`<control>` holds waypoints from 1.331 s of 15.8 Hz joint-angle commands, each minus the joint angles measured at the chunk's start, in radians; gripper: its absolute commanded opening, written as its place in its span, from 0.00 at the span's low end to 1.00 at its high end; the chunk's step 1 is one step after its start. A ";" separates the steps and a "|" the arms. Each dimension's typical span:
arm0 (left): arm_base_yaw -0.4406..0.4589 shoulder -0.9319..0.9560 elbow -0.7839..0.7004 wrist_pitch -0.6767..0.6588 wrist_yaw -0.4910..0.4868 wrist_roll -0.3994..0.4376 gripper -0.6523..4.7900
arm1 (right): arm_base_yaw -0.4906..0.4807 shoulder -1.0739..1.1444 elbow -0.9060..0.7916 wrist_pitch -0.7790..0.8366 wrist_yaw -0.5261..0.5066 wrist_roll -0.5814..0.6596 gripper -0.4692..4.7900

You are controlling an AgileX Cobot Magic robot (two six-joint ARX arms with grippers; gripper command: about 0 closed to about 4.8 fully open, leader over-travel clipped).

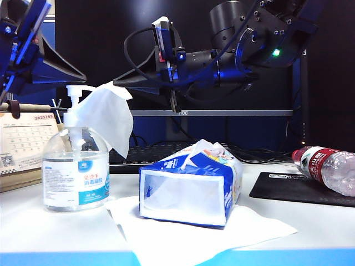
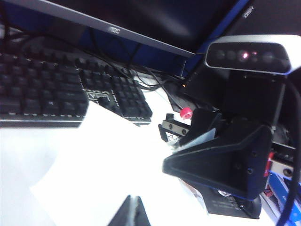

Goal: Pull out a tissue from the tissue dispenser, then press the switch of the alcohol sanitizer bottle to drop some sanitizer on the paper tissue, and finally place the treated tissue on the table.

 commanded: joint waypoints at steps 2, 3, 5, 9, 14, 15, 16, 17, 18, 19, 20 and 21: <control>0.000 -0.002 0.003 0.012 -0.001 0.011 0.11 | 0.001 -0.005 0.003 0.010 -0.004 0.002 0.08; 0.000 -0.002 0.003 0.012 0.000 0.010 0.11 | 0.001 -0.005 0.003 0.010 -0.005 0.002 0.08; -0.001 -0.002 0.003 0.016 0.018 -0.006 0.11 | 0.001 -0.005 0.003 0.010 -0.005 0.002 0.08; -0.001 -0.002 0.003 0.020 0.026 -0.013 0.11 | 0.001 -0.005 0.003 0.010 -0.005 0.002 0.08; -0.001 -0.001 0.003 -0.025 0.033 -0.005 0.11 | 0.001 -0.005 0.003 0.010 -0.005 0.002 0.08; -0.001 -0.001 0.003 -0.025 0.033 -0.005 0.11 | 0.001 -0.005 0.003 0.010 -0.005 0.002 0.08; -0.001 -0.001 0.003 -0.031 0.033 -0.005 0.11 | 0.001 -0.005 0.003 0.010 -0.005 0.002 0.08; -0.001 0.006 0.003 -0.045 0.033 -0.004 0.11 | 0.001 -0.005 0.003 0.011 -0.005 0.002 0.08; -0.001 0.016 0.003 -0.051 0.034 -0.005 0.11 | 0.001 -0.005 0.003 0.010 -0.005 0.003 0.08; -0.001 0.034 0.003 -0.055 0.038 -0.004 0.11 | 0.001 -0.005 0.003 0.011 -0.005 0.005 0.08; -0.001 0.050 0.003 -0.055 0.041 -0.004 0.11 | 0.001 -0.005 0.003 0.011 -0.005 0.006 0.08; -0.001 0.066 0.003 -0.055 0.041 -0.002 0.11 | 0.001 -0.005 0.003 0.011 -0.005 0.009 0.08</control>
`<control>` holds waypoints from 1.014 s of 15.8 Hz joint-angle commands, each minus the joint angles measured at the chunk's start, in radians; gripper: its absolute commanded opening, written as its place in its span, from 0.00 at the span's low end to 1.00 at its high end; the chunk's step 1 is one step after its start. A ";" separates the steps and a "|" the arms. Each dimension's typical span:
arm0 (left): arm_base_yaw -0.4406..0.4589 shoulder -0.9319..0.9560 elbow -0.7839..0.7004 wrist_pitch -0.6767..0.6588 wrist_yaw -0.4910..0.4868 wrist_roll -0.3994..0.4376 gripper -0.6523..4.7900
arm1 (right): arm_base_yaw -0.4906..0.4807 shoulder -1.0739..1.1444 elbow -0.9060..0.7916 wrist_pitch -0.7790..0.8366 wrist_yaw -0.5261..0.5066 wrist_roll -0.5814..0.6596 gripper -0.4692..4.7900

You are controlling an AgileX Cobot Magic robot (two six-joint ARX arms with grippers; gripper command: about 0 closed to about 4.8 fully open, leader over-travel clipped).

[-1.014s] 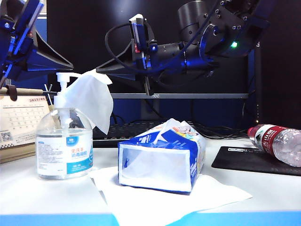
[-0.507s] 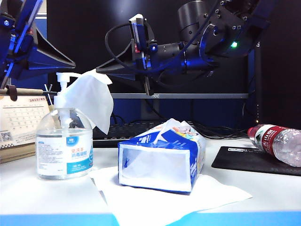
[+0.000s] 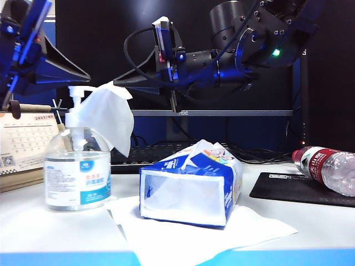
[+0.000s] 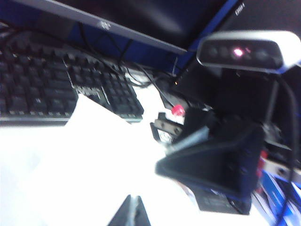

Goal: Pull out a tissue from the tissue dispenser, then press the switch of the alcohol sanitizer bottle to drop some sanitizer on the paper tissue, and finally place the treated tissue on the table.

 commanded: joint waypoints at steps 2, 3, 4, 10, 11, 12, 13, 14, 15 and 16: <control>0.000 0.035 -0.007 -0.058 0.003 0.015 0.11 | 0.001 -0.005 0.003 0.011 -0.003 0.008 0.08; 0.000 0.035 -0.007 -0.059 0.003 0.014 0.11 | 0.001 -0.005 0.003 0.011 -0.003 0.008 0.08; 0.000 0.035 -0.007 -0.059 0.003 0.014 0.11 | 0.001 -0.005 0.003 0.011 -0.003 0.008 0.08; 0.000 0.036 -0.008 -0.081 -0.008 0.037 0.11 | 0.001 -0.005 0.003 0.011 -0.006 0.020 0.08; 0.000 0.037 -0.008 -0.092 -0.021 0.050 0.11 | 0.001 -0.005 0.003 0.011 -0.005 0.020 0.08; 0.000 0.039 -0.009 -0.100 -0.025 0.063 0.11 | 0.001 -0.005 0.003 0.011 -0.005 0.020 0.08; 0.000 0.040 -0.009 -0.106 -0.025 0.068 0.11 | 0.001 -0.005 0.003 0.011 -0.005 0.020 0.08; 0.000 0.040 -0.009 -0.106 -0.025 0.069 0.11 | 0.001 -0.005 0.003 0.011 -0.005 0.020 0.08; 0.000 0.040 -0.009 -0.107 -0.030 0.071 0.11 | 0.001 -0.005 0.003 0.012 -0.004 0.019 0.08; 0.000 0.040 -0.009 -0.110 -0.040 0.071 0.11 | 0.001 -0.005 0.003 0.012 -0.005 0.019 0.08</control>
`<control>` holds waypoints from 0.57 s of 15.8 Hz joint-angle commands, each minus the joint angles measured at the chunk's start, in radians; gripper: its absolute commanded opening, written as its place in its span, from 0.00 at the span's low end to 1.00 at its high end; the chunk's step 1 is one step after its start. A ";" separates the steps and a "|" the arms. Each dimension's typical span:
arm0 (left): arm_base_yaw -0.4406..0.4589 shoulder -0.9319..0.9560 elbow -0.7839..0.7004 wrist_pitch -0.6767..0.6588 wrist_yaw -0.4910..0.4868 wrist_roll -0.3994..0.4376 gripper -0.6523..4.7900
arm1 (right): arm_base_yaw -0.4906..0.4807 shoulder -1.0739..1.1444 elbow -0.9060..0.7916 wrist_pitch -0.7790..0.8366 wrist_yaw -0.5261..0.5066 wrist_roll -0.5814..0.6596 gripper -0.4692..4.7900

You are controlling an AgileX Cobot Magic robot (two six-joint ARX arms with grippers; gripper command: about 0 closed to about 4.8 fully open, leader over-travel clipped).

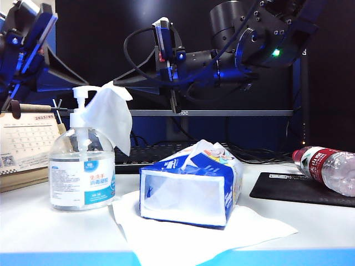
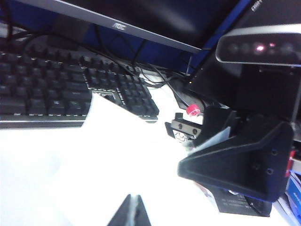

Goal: Pull out a tissue from the tissue dispenser, then press the switch of the alcohol sanitizer bottle to drop some sanitizer on the paper tissue, and finally place the treated tissue on the table.

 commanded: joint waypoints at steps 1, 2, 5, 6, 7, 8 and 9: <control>-0.001 0.010 -0.014 -0.097 -0.012 0.016 0.11 | 0.001 -0.005 0.003 0.014 -0.003 0.001 0.08; -0.001 0.010 -0.014 -0.097 -0.014 0.016 0.11 | 0.001 -0.005 0.003 0.014 -0.004 0.001 0.08; -0.014 0.012 -0.014 -0.117 -0.034 0.036 0.11 | 0.001 -0.005 0.003 0.015 -0.003 0.001 0.08; -0.016 0.016 -0.014 -0.135 -0.049 0.047 0.11 | 0.001 -0.005 0.003 0.014 -0.003 0.001 0.08; -0.017 0.016 -0.014 -0.146 -0.050 0.058 0.11 | 0.001 -0.005 0.003 0.014 -0.002 0.001 0.08; -0.017 0.016 -0.014 -0.151 -0.054 0.058 0.11 | 0.001 -0.005 0.003 0.015 -0.001 0.001 0.08; -0.017 0.016 -0.014 -0.157 -0.058 0.062 0.11 | 0.001 -0.005 0.003 0.014 -0.002 0.001 0.08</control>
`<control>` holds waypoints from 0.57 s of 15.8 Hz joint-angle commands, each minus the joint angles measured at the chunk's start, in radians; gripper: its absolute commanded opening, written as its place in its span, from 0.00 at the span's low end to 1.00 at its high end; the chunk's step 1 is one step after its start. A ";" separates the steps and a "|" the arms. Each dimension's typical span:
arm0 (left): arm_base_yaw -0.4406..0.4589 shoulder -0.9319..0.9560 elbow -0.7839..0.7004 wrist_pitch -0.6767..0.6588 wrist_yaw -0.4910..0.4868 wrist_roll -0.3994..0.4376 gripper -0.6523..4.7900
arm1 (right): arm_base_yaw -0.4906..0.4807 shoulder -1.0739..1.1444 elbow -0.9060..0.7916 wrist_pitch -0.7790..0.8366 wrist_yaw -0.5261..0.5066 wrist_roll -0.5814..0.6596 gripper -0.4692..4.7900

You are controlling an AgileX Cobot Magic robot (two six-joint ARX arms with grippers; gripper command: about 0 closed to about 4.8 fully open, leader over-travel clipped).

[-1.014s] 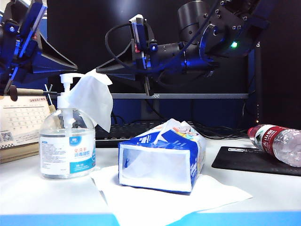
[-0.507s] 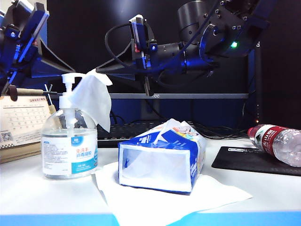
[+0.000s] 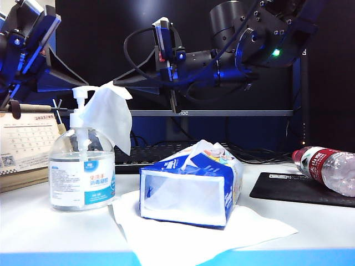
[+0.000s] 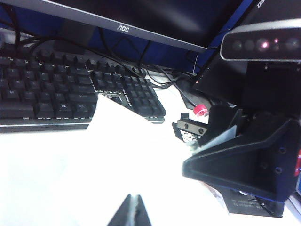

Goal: Pull out a tissue from the tissue dispenser, then press the switch of the alcohol sanitizer bottle to drop some sanitizer on the paper tissue, and finally place the treated tissue on the table.

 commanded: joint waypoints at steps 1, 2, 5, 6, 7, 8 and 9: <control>-0.008 0.015 -0.022 -0.137 -0.032 0.024 0.11 | 0.001 -0.005 0.003 0.014 -0.002 0.001 0.08; -0.010 0.015 -0.029 -0.137 -0.046 0.027 0.11 | 0.001 -0.005 0.003 0.014 -0.002 0.001 0.08; -0.010 0.015 -0.051 -0.138 -0.063 0.039 0.11 | 0.000 -0.005 0.003 0.014 -0.002 0.000 0.08; -0.010 0.015 -0.056 -0.138 -0.064 0.039 0.11 | 0.001 -0.005 0.003 0.014 -0.002 0.000 0.08; -0.010 0.017 -0.063 -0.136 -0.064 0.039 0.11 | 0.001 -0.005 0.003 0.014 -0.001 0.000 0.08; -0.010 0.024 -0.070 -0.134 -0.064 0.040 0.11 | 0.001 -0.005 0.003 0.014 -0.001 0.000 0.08; -0.010 0.040 -0.071 -0.132 -0.064 0.042 0.11 | 0.001 -0.005 0.003 0.014 -0.002 -0.003 0.08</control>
